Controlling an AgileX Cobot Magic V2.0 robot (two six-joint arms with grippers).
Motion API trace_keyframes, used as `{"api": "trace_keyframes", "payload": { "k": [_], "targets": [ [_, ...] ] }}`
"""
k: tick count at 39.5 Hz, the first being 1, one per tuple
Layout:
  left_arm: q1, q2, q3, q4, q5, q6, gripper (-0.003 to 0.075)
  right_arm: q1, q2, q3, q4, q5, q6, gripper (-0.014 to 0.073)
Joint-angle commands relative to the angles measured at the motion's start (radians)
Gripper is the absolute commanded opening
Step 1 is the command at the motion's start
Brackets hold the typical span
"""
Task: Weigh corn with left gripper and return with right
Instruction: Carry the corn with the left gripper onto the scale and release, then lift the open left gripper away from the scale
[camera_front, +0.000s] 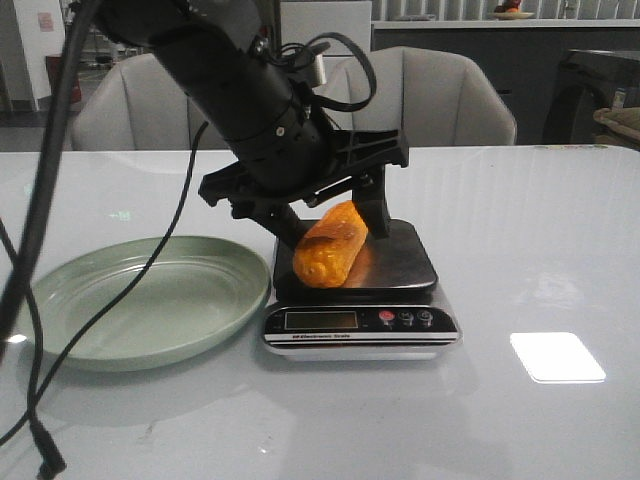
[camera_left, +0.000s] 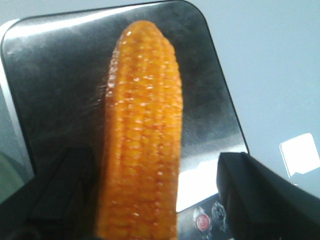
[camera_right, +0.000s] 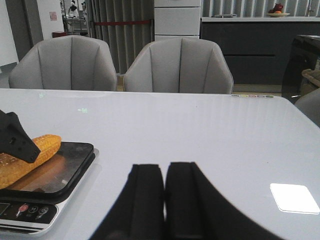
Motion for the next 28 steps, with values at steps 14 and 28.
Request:
{"api": "trace_keyframes", "payload": {
  "k": [14, 28],
  "targets": [
    [0.031, -0.401, 0.137, 0.081, -0.059, -0.004, 0.044, -0.007, -0.02, 0.011, -0.011, -0.078, -0.009, 0.0173],
    [0.051, -0.821, 0.442, 0.168, -0.068, -0.004, 0.0439, -0.007, -0.02, 0.011, -0.011, -0.078, -0.009, 0.0173]
  ]
}}
